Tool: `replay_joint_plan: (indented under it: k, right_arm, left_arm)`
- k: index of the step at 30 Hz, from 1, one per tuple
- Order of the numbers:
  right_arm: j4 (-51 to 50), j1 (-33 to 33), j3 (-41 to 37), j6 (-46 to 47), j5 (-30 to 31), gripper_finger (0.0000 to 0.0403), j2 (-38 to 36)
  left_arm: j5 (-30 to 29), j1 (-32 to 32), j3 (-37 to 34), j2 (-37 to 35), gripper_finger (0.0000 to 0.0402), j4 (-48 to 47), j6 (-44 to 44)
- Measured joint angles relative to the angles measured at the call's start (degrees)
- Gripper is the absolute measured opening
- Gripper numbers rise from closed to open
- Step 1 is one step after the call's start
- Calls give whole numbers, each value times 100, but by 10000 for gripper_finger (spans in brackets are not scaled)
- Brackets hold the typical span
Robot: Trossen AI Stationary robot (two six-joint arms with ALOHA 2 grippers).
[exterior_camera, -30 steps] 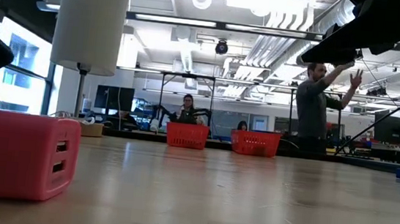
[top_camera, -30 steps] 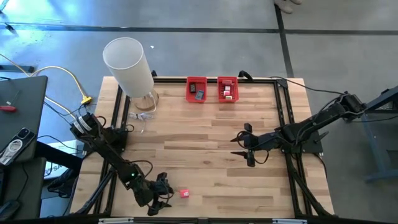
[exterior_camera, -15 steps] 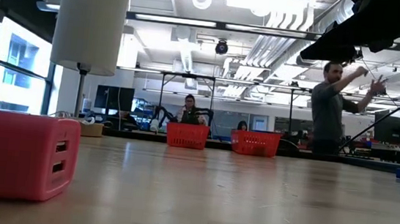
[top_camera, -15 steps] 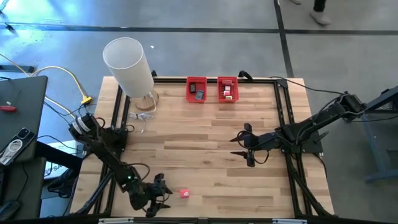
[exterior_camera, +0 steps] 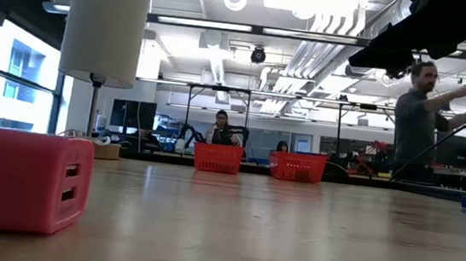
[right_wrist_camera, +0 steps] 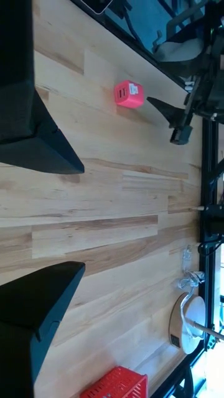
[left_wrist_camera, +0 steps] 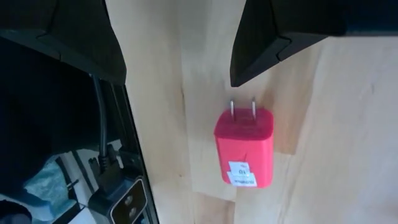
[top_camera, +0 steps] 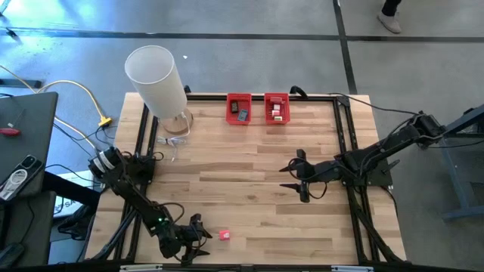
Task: Pick & Place Office items
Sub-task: Put the pink charger adapter into the right red bin
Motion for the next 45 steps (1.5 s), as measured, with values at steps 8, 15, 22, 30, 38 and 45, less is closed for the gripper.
replay_joint_plan:
  k: [8,15,22,30,38,45]
  right_arm:
    - [91,0,0,-112,1,231,0]
    - [88,0,0,-149,1,231,0]
    - [88,0,0,-276,-2,231,0]
    - [86,0,0,-276,-2,231,0]
    - [86,0,0,-278,-2,231,0]
    - [86,0,0,-278,-2,231,0]
  left_arm:
    - [3,-26,0,1,281,3,2]
    - [-37,-24,0,2,281,2,2]
    - [-648,-24,0,28,281,-157,246]
    - [-902,26,2,680,281,557,280]
    - [-1287,22,15,1228,281,1447,793]
    - [-1635,67,15,1506,281,1983,1707]
